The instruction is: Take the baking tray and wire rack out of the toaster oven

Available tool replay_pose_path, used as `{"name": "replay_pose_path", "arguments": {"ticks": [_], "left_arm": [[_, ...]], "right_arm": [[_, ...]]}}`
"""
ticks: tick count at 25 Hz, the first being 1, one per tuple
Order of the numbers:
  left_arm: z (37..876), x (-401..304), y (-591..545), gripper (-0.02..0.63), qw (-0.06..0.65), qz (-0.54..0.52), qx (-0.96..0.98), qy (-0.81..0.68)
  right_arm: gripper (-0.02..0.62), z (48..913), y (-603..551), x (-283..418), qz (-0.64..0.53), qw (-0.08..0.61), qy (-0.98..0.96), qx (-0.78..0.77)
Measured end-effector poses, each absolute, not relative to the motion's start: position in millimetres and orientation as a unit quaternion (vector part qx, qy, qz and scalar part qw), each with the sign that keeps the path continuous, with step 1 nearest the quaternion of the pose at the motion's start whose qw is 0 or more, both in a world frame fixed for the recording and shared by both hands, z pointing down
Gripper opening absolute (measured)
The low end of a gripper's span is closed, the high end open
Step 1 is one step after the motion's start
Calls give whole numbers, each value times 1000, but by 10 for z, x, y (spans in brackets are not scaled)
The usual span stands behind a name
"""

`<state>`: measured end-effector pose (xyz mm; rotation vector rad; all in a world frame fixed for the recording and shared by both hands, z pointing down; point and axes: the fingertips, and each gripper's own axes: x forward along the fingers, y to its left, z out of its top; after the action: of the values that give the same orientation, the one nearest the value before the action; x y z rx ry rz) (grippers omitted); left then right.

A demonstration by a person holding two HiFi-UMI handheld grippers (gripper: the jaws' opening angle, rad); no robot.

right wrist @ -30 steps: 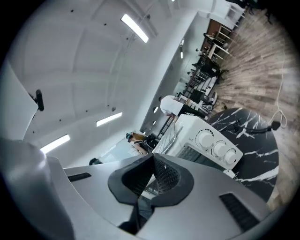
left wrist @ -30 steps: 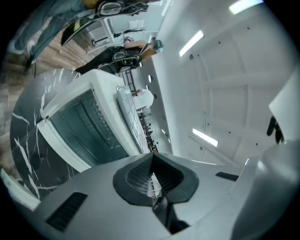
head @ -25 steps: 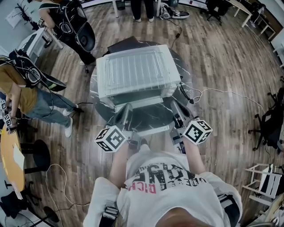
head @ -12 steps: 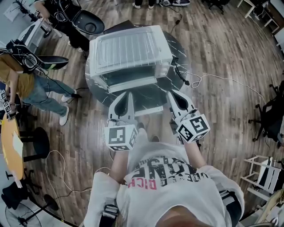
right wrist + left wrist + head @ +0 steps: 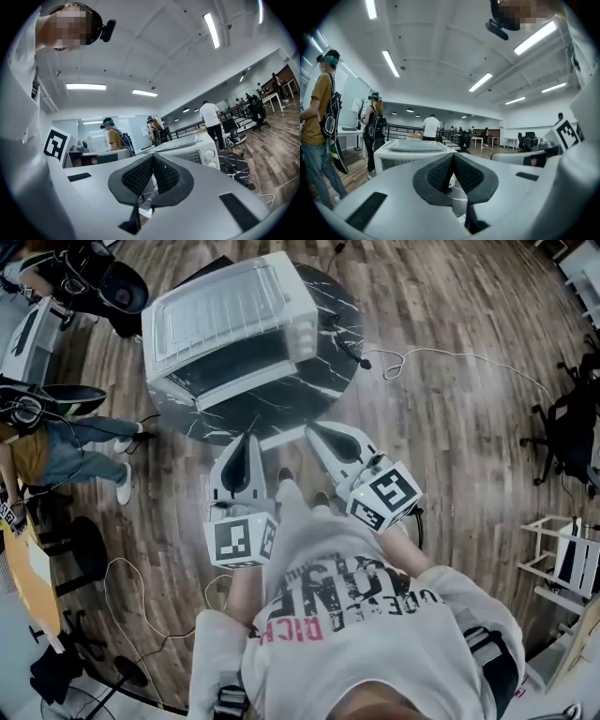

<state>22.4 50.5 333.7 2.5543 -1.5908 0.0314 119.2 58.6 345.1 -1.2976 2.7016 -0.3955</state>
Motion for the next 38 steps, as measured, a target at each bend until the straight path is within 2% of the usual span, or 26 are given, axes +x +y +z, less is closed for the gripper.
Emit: {"name": "replay_pose_path", "arguments": {"ticks": [15,38], "left_arm": [[3538,127,1036,3,90,1,827,-555],[3487,171,1003,3,96,-26,821,-562]], "right_arm": [[2,3604,1112,952,-129,29,917,-376],[2,3659,1110,890,-129,12,924,-360]]}}
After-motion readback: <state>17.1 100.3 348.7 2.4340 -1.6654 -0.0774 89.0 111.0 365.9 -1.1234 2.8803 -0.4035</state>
